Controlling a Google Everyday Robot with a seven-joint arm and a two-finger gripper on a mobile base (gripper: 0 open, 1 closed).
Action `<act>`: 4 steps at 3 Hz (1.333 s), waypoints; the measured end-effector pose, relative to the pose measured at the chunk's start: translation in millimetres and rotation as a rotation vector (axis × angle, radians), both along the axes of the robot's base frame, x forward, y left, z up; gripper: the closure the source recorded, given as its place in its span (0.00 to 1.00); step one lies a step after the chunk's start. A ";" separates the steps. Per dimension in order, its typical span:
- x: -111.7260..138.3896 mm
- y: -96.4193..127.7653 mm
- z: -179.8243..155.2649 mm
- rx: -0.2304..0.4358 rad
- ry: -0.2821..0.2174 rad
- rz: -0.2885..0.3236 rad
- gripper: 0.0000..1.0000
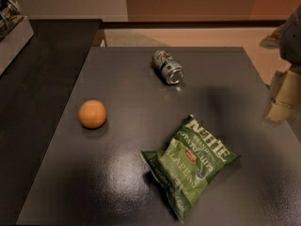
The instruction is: Place 7up can upright
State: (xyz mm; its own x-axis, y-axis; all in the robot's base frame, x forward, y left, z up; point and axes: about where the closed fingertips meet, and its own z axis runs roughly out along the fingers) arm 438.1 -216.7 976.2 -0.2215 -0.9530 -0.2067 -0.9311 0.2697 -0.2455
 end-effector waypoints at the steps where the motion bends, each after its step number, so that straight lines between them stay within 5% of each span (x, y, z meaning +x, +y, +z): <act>1: 0.0 0.0 0.0 0.000 0.000 0.000 0.00; 2: 13.3 11.0 17.4 -0.006 0.019 -0.011 0.00; 4: 63.1 45.0 46.0 0.035 0.011 -0.129 0.00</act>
Offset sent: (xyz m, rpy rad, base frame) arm 0.0190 0.0209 0.0327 -0.0177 0.0648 -0.0143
